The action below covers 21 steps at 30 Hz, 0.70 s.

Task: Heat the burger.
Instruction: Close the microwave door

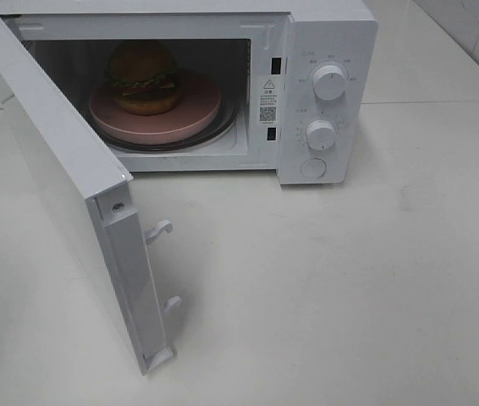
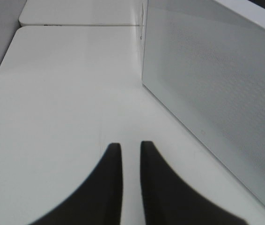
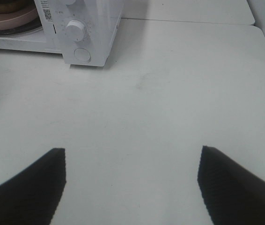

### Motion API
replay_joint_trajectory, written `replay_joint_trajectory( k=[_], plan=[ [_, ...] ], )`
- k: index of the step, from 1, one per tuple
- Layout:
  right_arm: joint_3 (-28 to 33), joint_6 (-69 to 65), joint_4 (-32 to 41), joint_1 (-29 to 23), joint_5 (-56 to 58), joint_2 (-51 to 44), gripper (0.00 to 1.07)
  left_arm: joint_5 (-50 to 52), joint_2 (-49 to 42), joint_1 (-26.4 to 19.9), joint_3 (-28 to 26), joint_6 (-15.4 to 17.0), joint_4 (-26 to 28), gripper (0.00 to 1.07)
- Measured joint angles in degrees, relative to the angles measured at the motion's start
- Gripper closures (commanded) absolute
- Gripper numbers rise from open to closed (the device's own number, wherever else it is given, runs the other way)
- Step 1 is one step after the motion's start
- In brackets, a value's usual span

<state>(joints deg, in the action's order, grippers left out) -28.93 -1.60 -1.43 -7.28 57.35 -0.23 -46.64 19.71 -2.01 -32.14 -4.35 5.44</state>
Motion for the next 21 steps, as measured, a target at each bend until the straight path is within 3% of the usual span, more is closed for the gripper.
replay_joint_trajectory(
  k=[5, 13, 19, 21],
  plan=[
    [0.00, 0.00, 0.00, 0.00, 0.00, 0.00, 0.32, 8.25, 4.58, 0.00, 1.78, -0.06, 0.00, 1.07],
    [0.00, 0.00, 0.00, 0.00, 0.00, 0.00, 0.32, 31.63, 13.98, 0.00, 10.14, -5.10, 3.84, 1.07],
    [0.00, 0.00, 0.00, 0.00, -0.06, 0.00, 0.32, 42.51, 19.02, 0.00, 12.83, -5.96, 5.04, 1.07],
    [0.00, 0.00, 0.00, 0.00, -0.06, 0.00, 0.32, 51.85, 24.12, 0.00, 14.55, -6.07, 5.10, 1.07]
  ],
)
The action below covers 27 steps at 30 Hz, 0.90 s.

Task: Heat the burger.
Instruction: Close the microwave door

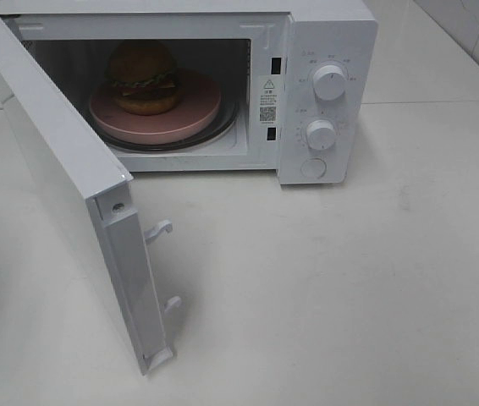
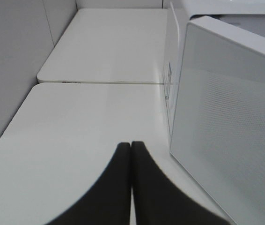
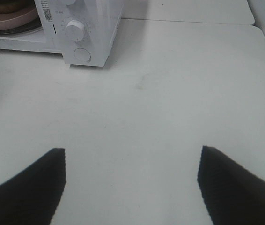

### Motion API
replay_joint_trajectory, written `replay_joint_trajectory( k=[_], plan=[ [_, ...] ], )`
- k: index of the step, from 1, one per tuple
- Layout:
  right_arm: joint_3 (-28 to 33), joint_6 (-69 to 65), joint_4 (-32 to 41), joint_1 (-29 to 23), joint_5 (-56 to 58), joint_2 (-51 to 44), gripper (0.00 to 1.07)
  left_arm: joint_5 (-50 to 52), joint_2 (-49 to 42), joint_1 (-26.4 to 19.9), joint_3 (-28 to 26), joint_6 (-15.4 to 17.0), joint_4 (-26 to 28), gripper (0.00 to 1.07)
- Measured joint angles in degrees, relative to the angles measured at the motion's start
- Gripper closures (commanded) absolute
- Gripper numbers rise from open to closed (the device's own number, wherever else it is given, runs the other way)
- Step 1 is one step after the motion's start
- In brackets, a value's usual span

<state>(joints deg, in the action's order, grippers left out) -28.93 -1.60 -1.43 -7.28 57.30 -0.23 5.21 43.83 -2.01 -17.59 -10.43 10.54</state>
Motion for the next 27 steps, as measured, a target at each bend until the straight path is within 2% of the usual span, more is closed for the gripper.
replay_joint_trajectory(
  k=[6, 8, 11, 12, 14, 15, 17, 18, 19, 20, 22, 23, 24, 26, 27],
  plan=[
    [0.00, 0.00, 0.00, 0.00, 0.00, 0.00, 0.32, 7.45, 5.84, 0.52, 0.17, 0.00, -0.40, 1.07],
    [0.00, 0.00, 0.00, 0.00, 0.00, 0.00, 0.32, 14.44, 11.57, 3.27, 0.17, 0.11, -2.41, 1.07],
    [0.00, 0.00, 0.00, 0.00, 0.00, 0.00, 0.32, 16.16, 12.95, 4.18, 0.17, 0.29, -2.98, 1.07],
    [0.00, 0.00, 0.00, 0.00, 0.00, 0.00, 0.32, 18.79, 15.24, 5.79, 0.17, 0.74, -4.35, 1.07],
    [0.00, 0.00, 0.00, 0.00, 0.00, 0.00, 0.32, 21.03, 17.70, 7.05, 0.17, 1.89, -5.27, 1.07],
    [0.00, 0.00, 0.00, 0.00, 0.00, 0.00, 0.32, 22.52, 19.82, 8.08, 0.17, 4.01, -5.84, 1.07],
    [0.00, 0.00, 0.00, 0.00, 0.00, 0.00, 0.32, 23.49, 20.97, 8.48, 0.23, 5.10, -6.53, 1.07],
    [0.00, 0.00, 0.00, 0.00, 0.00, 0.00, 0.32, 25.04, 23.09, 9.05, 0.23, 6.70, -9.22, 1.07],
    [0.00, 0.00, 0.00, 0.00, 0.00, 0.00, 0.32, 25.04, 23.09, 9.05, 0.23, 6.70, -9.22, 1.07],
    [0.00, 0.00, 0.00, 0.00, 0.00, 0.00, 0.32, 27.10, 25.38, 9.63, 0.23, 8.14, -12.72, 1.07],
    [0.00, 0.00, 0.00, 0.00, 0.00, 0.00, 0.32, 28.48, 26.30, 9.91, 0.23, 9.00, -14.61, 1.07],
    [0.00, 0.00, 0.00, 0.00, 0.00, 0.00, 0.32, 31.28, 28.71, 10.26, 0.23, 10.43, -17.53, 1.07],
    [0.00, 0.00, 0.00, 0.00, 0.00, 0.00, 0.32, 31.28, 28.71, 10.26, 0.23, 10.43, -17.53, 1.07],
    [0.00, 0.00, 0.00, 0.00, 0.00, 0.00, 0.32, 35.07, 32.09, 10.66, 0.23, 13.29, -19.82, 1.07],
    [0.00, 0.00, 0.00, 0.00, 0.00, 0.00, 0.32, 35.07, 32.09, 10.66, 0.23, 13.29, -19.82, 1.07]
  ],
)
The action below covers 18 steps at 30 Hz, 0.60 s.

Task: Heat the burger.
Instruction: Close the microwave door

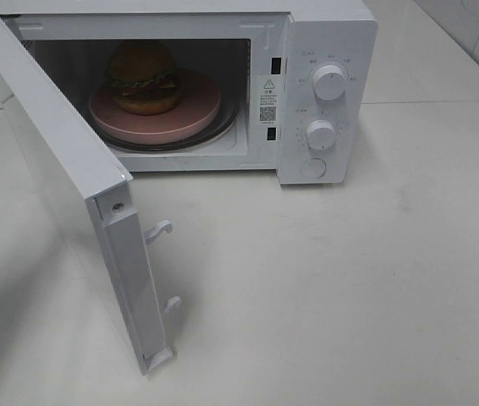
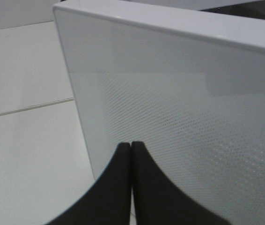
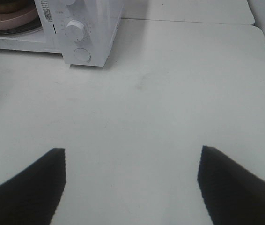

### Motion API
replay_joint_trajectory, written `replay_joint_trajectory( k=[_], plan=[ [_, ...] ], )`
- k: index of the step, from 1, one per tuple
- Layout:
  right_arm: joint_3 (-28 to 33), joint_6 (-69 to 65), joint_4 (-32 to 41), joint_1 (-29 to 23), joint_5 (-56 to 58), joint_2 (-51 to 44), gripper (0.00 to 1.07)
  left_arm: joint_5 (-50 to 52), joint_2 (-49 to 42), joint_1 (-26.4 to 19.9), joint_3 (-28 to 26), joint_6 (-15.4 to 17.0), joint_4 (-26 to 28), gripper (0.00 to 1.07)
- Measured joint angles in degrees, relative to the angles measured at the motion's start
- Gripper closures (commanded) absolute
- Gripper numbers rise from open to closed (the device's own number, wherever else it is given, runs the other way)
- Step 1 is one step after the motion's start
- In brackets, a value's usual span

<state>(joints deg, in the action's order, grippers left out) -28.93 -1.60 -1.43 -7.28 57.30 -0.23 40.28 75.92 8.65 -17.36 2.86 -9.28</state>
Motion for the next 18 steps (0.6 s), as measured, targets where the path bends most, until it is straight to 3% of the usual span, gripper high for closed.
replay_joint_trajectory(
  k=[6, 11, 18],
  plan=[
    [0.00, 0.00, 0.00, 0.00, 0.00, 0.00, 0.32, 7.16, 5.50, 0.80, -0.06, 4.30, -2.35, 1.07],
    [0.00, 0.00, 0.00, 0.00, 0.00, 0.00, 0.32, 8.19, 8.25, 3.55, -1.15, 4.53, -2.41, 1.07],
    [0.00, 0.00, 0.00, 0.00, 0.00, 0.00, 0.32, 8.19, 13.58, 10.14, -4.76, 4.53, 1.95, 1.07]
  ],
)
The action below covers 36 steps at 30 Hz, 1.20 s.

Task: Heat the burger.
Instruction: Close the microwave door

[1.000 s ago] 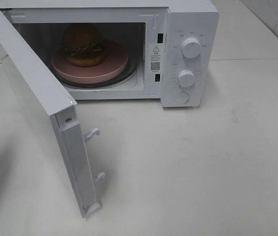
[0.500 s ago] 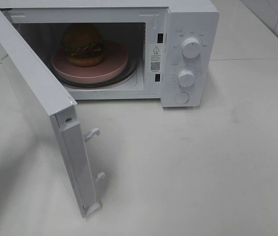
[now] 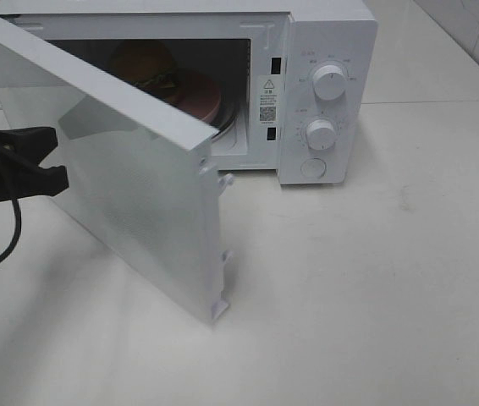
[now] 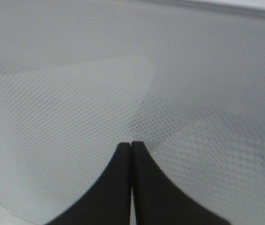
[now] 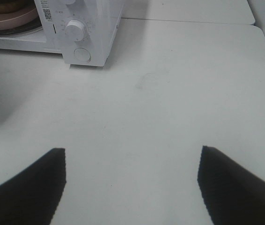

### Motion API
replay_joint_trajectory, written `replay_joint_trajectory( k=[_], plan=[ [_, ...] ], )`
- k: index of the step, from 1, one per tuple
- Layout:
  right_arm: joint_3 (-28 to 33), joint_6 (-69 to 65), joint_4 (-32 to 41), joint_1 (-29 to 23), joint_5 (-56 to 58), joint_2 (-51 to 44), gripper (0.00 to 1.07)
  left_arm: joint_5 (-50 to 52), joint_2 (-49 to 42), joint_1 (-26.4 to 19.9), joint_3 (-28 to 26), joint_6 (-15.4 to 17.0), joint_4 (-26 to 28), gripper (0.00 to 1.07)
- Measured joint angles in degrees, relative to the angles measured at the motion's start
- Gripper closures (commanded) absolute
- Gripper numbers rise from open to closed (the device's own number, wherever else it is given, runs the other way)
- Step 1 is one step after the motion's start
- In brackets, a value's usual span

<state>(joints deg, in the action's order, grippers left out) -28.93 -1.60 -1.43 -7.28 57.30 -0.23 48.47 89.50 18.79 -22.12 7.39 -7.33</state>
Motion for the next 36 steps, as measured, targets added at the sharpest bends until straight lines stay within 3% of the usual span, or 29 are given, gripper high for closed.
replay_joint_trajectory(
  k=[4, 6, 12, 25, 28, 33, 36],
  plan=[
    [0.00, 0.00, 0.00, 0.00, 0.00, 0.00, 0.32, 0.00, 1.78, 2.86, -1.72, -0.92, 2.35, 1.07],
    [0.00, 0.00, 0.00, 0.00, 0.00, 0.00, 0.32, 0.00, 4.41, 6.65, -4.87, -2.69, 4.18, 1.07],
    [0.00, 0.00, 0.00, 0.00, 0.00, 0.00, 0.32, -0.11, 7.05, 9.80, -9.00, -3.44, 7.33, 1.07],
    [0.00, 0.00, 0.00, 0.00, 0.00, 0.00, 0.32, -7.10, 15.70, 17.36, -26.81, -8.37, 18.39, 1.07],
    [0.00, 0.00, 0.00, 0.00, 0.00, 0.00, 0.32, -7.85, 16.27, 17.70, -28.07, -8.42, 18.62, 1.07],
    [0.00, 0.00, 0.00, 0.00, 0.00, 0.00, 0.32, -13.01, 20.28, 19.88, -34.95, -9.05, 18.51, 1.07],
    [0.00, 0.00, 0.00, 0.00, 0.00, 0.00, 0.32, -13.87, 20.80, 20.05, -35.70, -9.22, 18.51, 1.07]
  ],
)
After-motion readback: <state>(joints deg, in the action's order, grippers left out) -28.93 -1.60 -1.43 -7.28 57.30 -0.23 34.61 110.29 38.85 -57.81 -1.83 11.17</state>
